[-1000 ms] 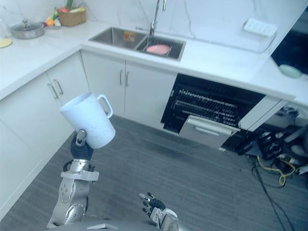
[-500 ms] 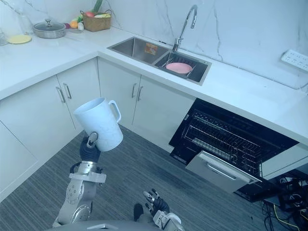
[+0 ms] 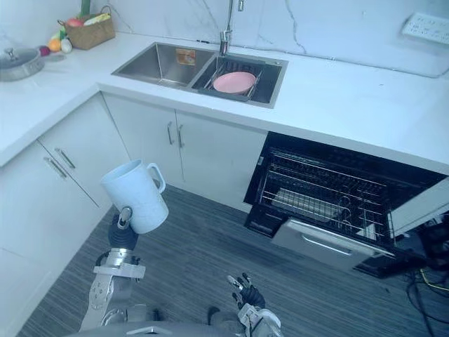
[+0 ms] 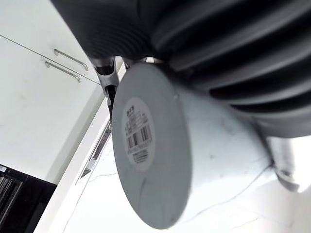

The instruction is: Walk over to the sink, pick up the cup, carry it to the dishwasher, place the cup inside the dishwasher, then close the dishwasher door

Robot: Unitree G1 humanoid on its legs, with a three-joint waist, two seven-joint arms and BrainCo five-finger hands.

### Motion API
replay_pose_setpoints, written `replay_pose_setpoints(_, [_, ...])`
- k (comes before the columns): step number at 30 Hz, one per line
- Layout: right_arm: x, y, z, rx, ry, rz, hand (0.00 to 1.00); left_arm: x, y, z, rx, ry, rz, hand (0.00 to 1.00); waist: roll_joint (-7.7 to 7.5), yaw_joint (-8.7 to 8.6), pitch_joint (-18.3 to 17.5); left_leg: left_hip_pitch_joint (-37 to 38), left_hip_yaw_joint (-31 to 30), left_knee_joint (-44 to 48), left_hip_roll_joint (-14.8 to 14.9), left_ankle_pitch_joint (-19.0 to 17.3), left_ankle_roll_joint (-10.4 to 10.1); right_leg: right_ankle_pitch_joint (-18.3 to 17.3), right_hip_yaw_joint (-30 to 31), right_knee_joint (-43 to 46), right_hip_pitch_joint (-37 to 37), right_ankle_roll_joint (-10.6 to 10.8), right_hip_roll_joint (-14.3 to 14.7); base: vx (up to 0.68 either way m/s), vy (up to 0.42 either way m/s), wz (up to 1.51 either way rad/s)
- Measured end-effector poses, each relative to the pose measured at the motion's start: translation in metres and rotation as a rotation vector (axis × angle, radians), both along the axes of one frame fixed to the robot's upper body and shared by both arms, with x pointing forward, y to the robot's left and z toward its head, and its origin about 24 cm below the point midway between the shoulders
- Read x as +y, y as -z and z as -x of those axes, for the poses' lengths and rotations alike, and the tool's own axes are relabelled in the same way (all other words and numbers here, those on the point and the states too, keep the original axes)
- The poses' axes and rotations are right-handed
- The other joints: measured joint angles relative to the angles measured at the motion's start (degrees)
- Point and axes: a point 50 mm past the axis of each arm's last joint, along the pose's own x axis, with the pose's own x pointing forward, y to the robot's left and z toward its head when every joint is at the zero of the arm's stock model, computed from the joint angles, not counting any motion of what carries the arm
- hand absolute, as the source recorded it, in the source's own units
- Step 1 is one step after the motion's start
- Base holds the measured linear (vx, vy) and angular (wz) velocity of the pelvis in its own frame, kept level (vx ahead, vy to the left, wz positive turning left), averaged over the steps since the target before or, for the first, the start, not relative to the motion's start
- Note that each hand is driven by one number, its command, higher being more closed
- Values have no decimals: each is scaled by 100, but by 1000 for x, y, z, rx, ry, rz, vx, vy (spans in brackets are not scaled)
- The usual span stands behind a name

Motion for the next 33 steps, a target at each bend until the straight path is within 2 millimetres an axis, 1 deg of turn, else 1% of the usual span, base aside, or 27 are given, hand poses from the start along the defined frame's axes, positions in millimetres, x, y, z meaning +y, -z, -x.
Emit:
replay_pose_setpoints(2, [1, -12, -25, -94, 11, 31, 0, 2, 0, 5, 20, -26, -1, 100, 84, 121, 3, -160, -887, -520, 141, 469, -418, -231, 629, 65, 150, 127, 192, 363, 230, -148])
replay_pose_setpoints(3, [-1, -15, -30, -110, 24, 43, 0, 2, 1, 6, 24, -29, -8, 100, 104, 133, 4, -142, -961, -532, 203, 524, -468, -341, 784, 162, 201, 159, 234, 382, 297, -158])
replay_pose_setpoints(4, [-2, -21, -37, -147, 41, 58, 0, 2, 1, 6, 30, -31, -11, 100, 119, 133, -34, -41, -825, -163, 209, 915, -483, -623, 1084, 436, 259, 225, 241, 389, 358, -146])
replay_pose_setpoints(5, [-2, -30, -41, -192, 75, 77, 0, 5, 0, 6, 25, -27, -31, 100, 0, 63, -28, -50, -539, 345, 126, 861, -196, -855, 1242, 670, 300, 341, 129, 376, 370, -126])
replay_pose_setpoints(6, [-2, -33, -42, -211, 97, 80, 0, 7, -1, 5, 21, -22, -44, 100, -112, 16, -68, -68, -409, 505, 52, 696, -130, -935, 1231, 862, 288, 446, 12, 339, 339, -98])
replay_pose_setpoints(7, [-4, -42, -44, -255, 163, 88, 0, 8, -3, 0, 9, -1, -65, 100, -314, -44, -81, 32, -158, 630, -41, 482, 7, -1033, 1171, 1411, 82, 509, -91, 293, 277, -81])
replay_pose_setpoints(8, [-8, -50, -45, -297, 242, 99, 0, 6, -6, -5, -3, 25, -78, 100, -423, -94, -67, 262, 66, 539, -110, 360, 122, -993, 992, 2042, -160, 485, -168, 333, 279, -83])
replay_pose_setpoints(9, [-11, -54, -44, -323, 279, 105, 0, 4, -8, -8, -13, 38, -80, 100, -461, -123, -43, 426, 206, 436, -135, 326, 167, -939, 807, 2433, -331, 519, -222, 303, 245, -105])
replay_pose_setpoints(10, [-13, -63, -46, -375, 326, 112, 0, 2, -12, -11, -30, 54, -83, 100, -505, -137, -5, 868, 535, 123, -187, 277, 254, -688, 332, 3220, -699, 596, -457, 203, 151, -100])
replay_pose_setpoints(11, [-13, -68, -47, -402, 339, 119, 0, 1, -13, -11, -36, 59, -97, 100, -492, -158, 8, 1103, 706, -47, -200, 262, 304, -549, 32, 3611, -849, 524, -635, 209, 162, -136])
replay_pose_setpoints(12, [-14, -75, -49, -445, 341, 128, 0, -2, -16, -12, -49, 70, -123, 100, -423, -238, 3, 1521, 1004, -345, -203, 247, 445, -596, -561, 4222, -1126, 323, -866, 193, 177, -115])
replay_pose_setpoints(13, [-13, -82, -51, -484, 320, 153, 0, -5, -18, -15, -56, 77, -145, 100, -320, -350, -41, 1709, 1234, -497, -140, 193, 488, -745, -1053, 4349, -1291, 244, -908, 235, 216, -93])
replay_pose_setpoints(14, [-13, -85, -51, -500, 313, 158, 0, -6, -19, -16, -61, 79, -151, 100, -293, -398, -62, 1736, 1296, -515, -127, 204, 458, -792, -1197, 4280, -1335, 260, -897, 245, 190, -70])
replay_pose_setpoints(15, [-10, -98, -55, -565, 298, 173, 0, -7, -23, -20, -82, 87, -158, 100, -243, -496, -66, 1909, 1493, -559, -79, 139, 425, -865, -1660, 3652, -1332, 348, -784, 332, 145, -71])
replay_pose_setpoints(16, [-7, -107, -57, -611, 281, 190, 0, -4, -25, -22, -89, 82, -167, 100, -233, -542, -68, 2003, 1629, -600, -51, 87, 393, -824, -2114, 2811, -1283, 243, -576, 437, 127, -87])
replay_pose_setpoints(17, [-8, -110, -55, -629, 280, 200, 0, -1, -26, -23, -88, 72, -170, 100, -237, -551, -76, 2046, 1735, -580, -41, 33, 350, -629, -2372, 2297, -1239, 56, -450, 402, 77, -95])
replay_pose_setpoints(18, [-10, -115, -54, -658, 277, 219, 0, 7, -27, -24, -90, 41, -175, 100, -289, -542, -100, 2090, 1881, -451, -91, -94, 314, -64, -2763, 1403, -1107, -321, -254, 464, 86, -117])
replay_pose_setpoints(19, [-30, -118, -44, -714, 278, 274, 0, 15, -25, -26, -74, -5, -170, 100, -67, -581, -92, 2021, 1968, 100, 109, -326, 314, 234, -2873, 822, -760, -552, 4, 366, 77, -114])
replay_pose_setpoints(21, [-54, -124, -27, -790, 302, 326, 0, 21, -26, -25, -82, -17, -178, 100, 46, -583, -102, 1941, 1997, 105, 131, -417, 270, 415, -2665, 305, -537, -473, 94, 260, 67, -94])
replay_pose_setpoints(23, [-82, -136, -10, -875, 290, 383, 0, 26, -28, -21, -110, -21, -178, 100, 316, -647, -101, 2109, 1999, -412, 283, -307, 231, 477, -2317, 97, -430, -415, 364, 126, 97, -103])
replay_pose_setpoints(24, [-83, -140, -11, -900, 272, 383, 0, 28, -28, -20, -109, -25, -176, 100, 334, -660, -107, 2192, 2012, -486, 291, -321, 213, 489, -2234, 80, -420, -398, 407, 58, 98, -97])
replay_pose_setpoints(26, [-75, -157, -11, -1003, 256, 360, 0, 24, -30, -21, -131, 1, -181, 100, 261, -729, -81, 2203, 2043, -526, 280, -375, 225, 549, -2220, -136, -356, -290, 457, 11, 70, -46])
replay_pose_setpoints(28, [-65, -162, -16, -1037, 238, 331, 0, 15, -29, -19, -133, 30, -179, 100, 217, -696, -61, 2143, 2105, -291, 319, -466, 119, 397, -2220, -134, -377, -234, 439, 5, 71, -3])
replay_pose_setpoints(29, [-55, -160, -22, -1031, 224, 298, 0, 10, -27, -16, -121, 48, -188, 100, 105, -618, 10, 1820, 2176, 585, 363, -486, 81, 357, -2207, -63, -367, -208, 319, -11, 66, -1])
replay_pose_setpoints(30, [-51, -160, -24, -1028, 216, 291, 0, 8, -25, -14, -113, 53, -189, 100, 66, -592, 30, 1598, 2194, 1141, 437, -462, 60, 343, -2209, -68, -323, -194, 269, -45, 40, -1])
replay_pose_setpoints(32, [-38, -172, -32, -1073, 167, 278, 0, 1, -18, -5, -71, 56, -164, 100, 173, -485, 131, 672, 2054, 3353, 899, -72, 313, 323, -2070, -217, -55, -207, 332, -5, 54, -11])
replay_pose_setpoints(33, [-36, -174, -34, -1084, 158, 281, 0, 0, -16, -2, -60, 53, -169, 100, 234, -427, 119, 549, 1958, 3477, 901, -119, 295, 324, -1971, -226, -24, -209, 325, 77, 162, -59])
